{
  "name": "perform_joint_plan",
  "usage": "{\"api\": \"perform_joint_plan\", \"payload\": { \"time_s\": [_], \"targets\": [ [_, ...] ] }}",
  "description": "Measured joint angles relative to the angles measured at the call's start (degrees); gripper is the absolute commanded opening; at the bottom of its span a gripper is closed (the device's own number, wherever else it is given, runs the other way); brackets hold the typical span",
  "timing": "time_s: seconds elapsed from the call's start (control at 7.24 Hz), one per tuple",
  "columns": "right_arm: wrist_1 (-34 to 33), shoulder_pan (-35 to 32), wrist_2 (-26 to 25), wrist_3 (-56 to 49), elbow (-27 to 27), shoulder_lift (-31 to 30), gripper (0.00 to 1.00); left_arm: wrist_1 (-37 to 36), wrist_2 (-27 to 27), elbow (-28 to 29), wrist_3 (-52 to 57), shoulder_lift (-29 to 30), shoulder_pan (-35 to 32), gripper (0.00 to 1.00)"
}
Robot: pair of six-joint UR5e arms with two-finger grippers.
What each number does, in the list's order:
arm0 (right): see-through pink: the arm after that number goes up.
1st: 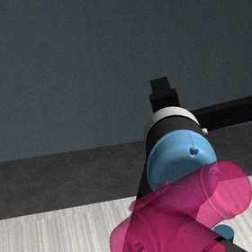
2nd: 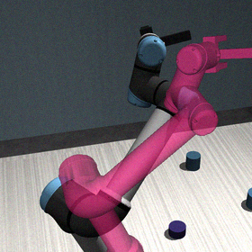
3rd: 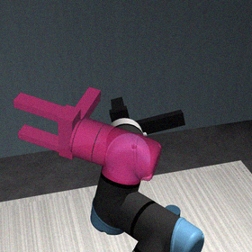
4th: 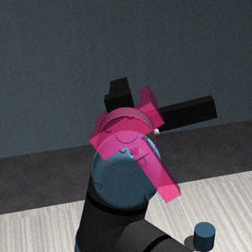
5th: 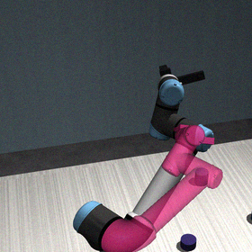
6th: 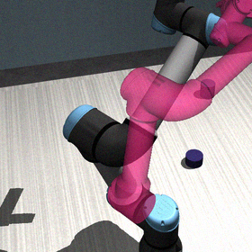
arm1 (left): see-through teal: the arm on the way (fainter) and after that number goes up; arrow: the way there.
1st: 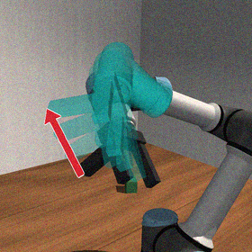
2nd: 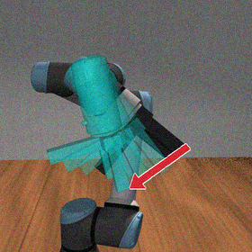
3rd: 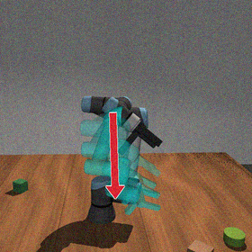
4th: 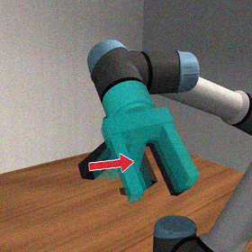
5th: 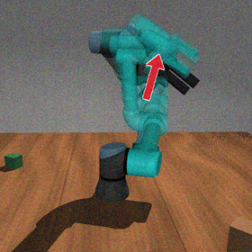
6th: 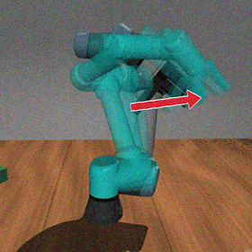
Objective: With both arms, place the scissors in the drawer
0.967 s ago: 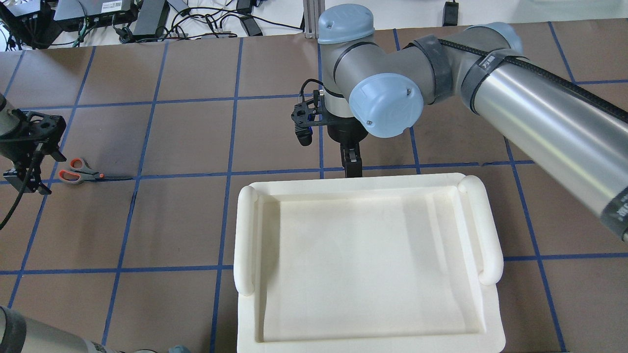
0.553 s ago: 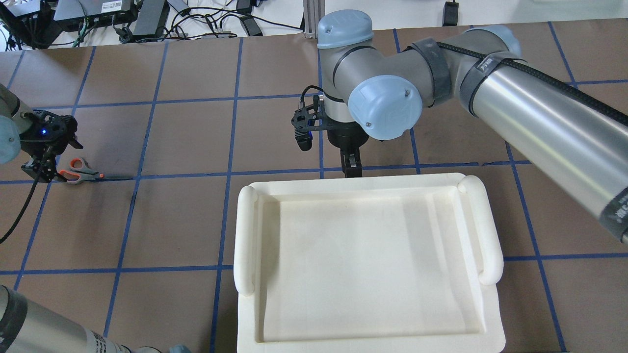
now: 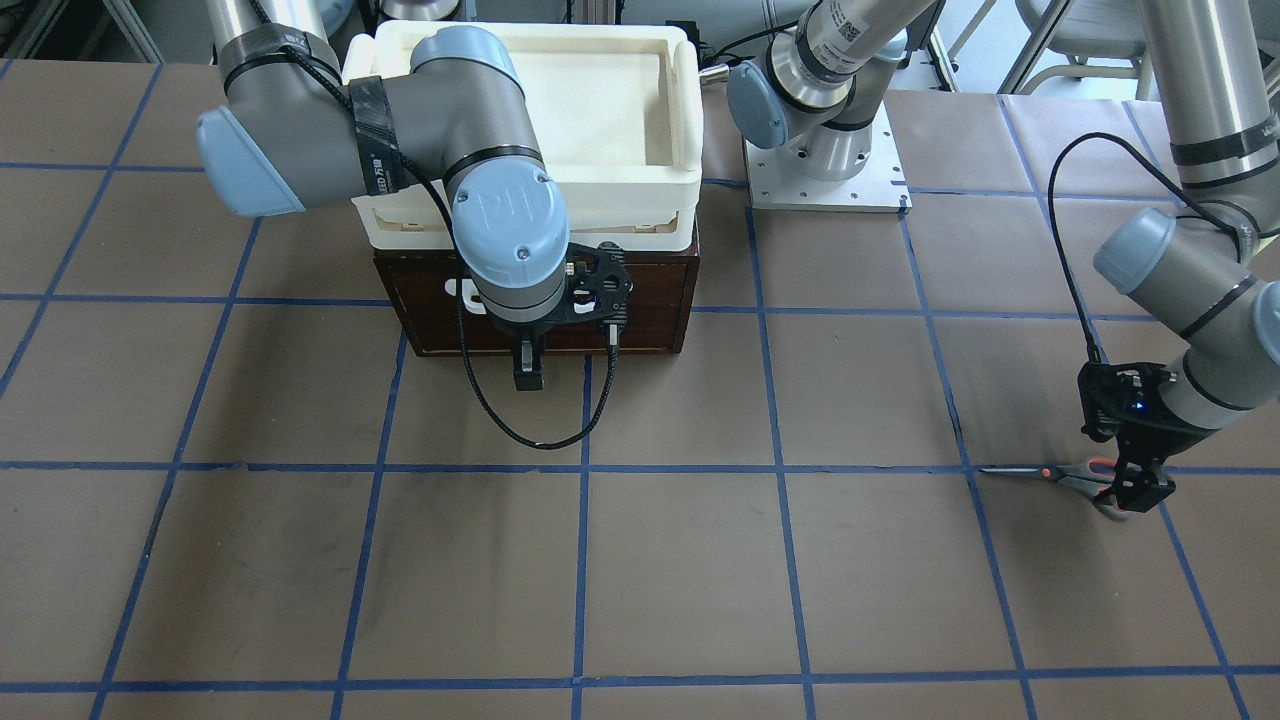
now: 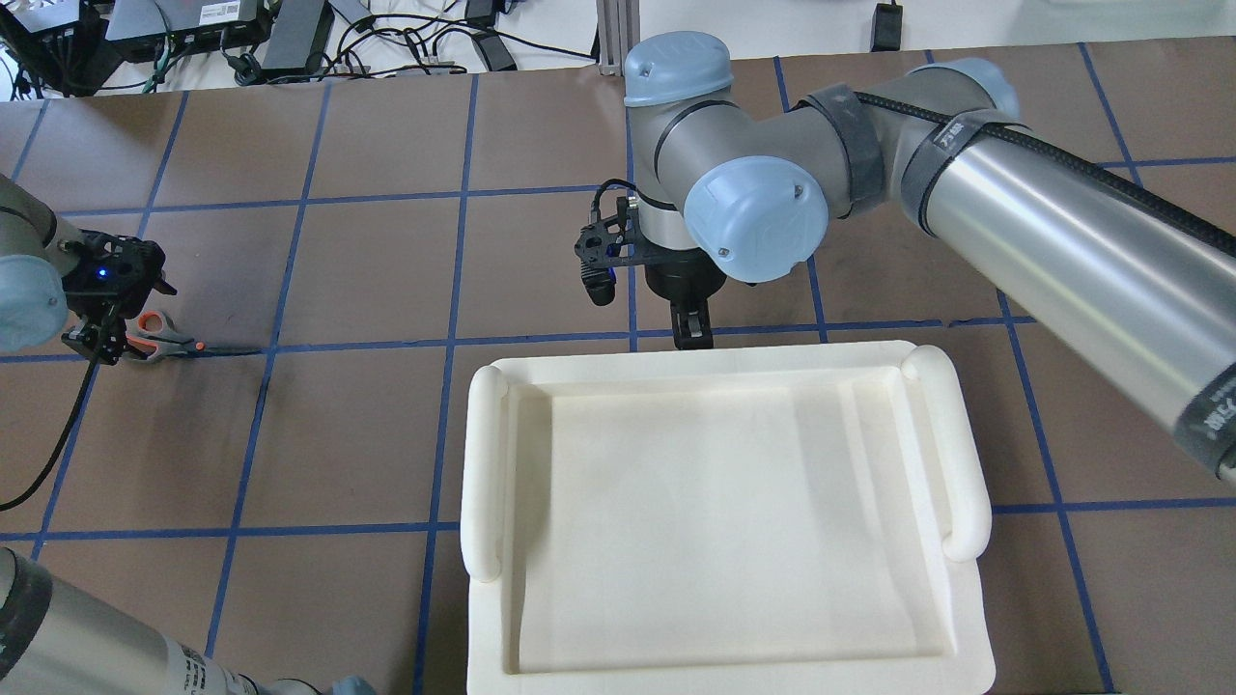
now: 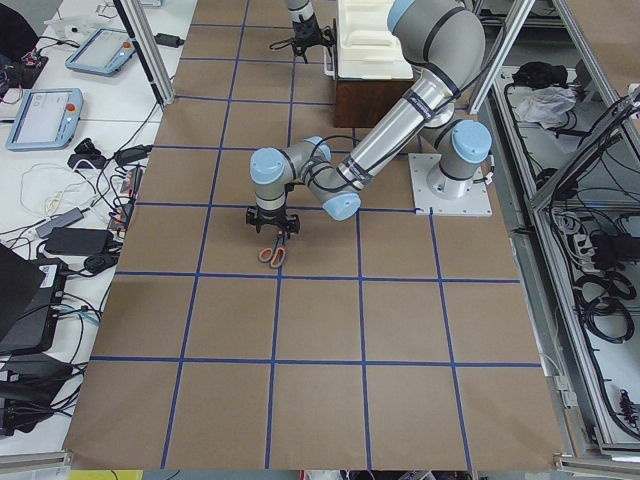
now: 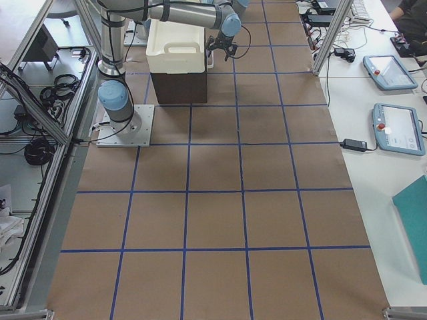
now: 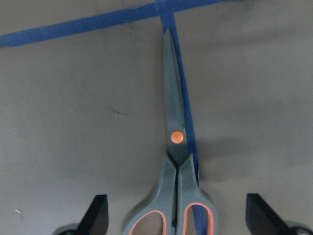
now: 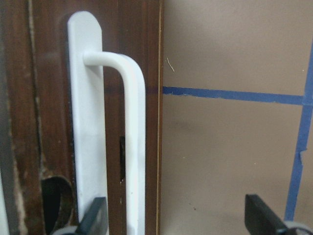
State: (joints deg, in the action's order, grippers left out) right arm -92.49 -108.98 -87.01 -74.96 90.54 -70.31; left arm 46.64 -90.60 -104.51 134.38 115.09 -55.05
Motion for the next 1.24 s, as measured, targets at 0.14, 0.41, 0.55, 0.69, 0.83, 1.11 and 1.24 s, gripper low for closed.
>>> {"api": "perform_joint_plan", "payload": {
  "time_s": [0.14, 0.41, 0.55, 0.69, 0.83, 1.11, 1.24],
  "targets": [
    [-0.19, 0.00, 0.19, -0.01, 0.23, 0.14, 1.00, -4.90, 0.25, -2.82, 0.02, 0.08, 0.72, 1.00],
    [-1.42, 0.00, 0.40, -0.07, 0.43, 0.44, 1.00, -9.63, 0.88, -5.27, 0.03, 0.46, 1.41, 1.00],
    [-2.35, 0.00, 0.41, -0.19, 0.43, 0.59, 1.00, -10.11, 2.03, -5.52, 0.00, 0.76, 1.48, 1.00],
    [-3.70, 0.00, 0.38, -0.43, 0.43, 0.75, 1.00, -10.27, 3.20, -5.53, 0.01, 1.01, 1.50, 1.00],
    [-4.96, 0.00, 0.38, -0.61, 0.43, 1.03, 1.00, -10.31, 3.74, -5.52, 0.08, 1.13, 1.60, 1.00],
    [-5.70, 0.00, 0.38, -0.65, 0.47, 1.37, 1.00, -10.22, 3.90, -5.33, -0.16, 1.30, 1.75, 1.00],
    [-5.94, 0.00, 0.36, -0.71, 0.40, 1.43, 1.00, -10.03, 3.97, -5.30, -0.25, 1.51, 1.77, 1.00]
  ]
}}
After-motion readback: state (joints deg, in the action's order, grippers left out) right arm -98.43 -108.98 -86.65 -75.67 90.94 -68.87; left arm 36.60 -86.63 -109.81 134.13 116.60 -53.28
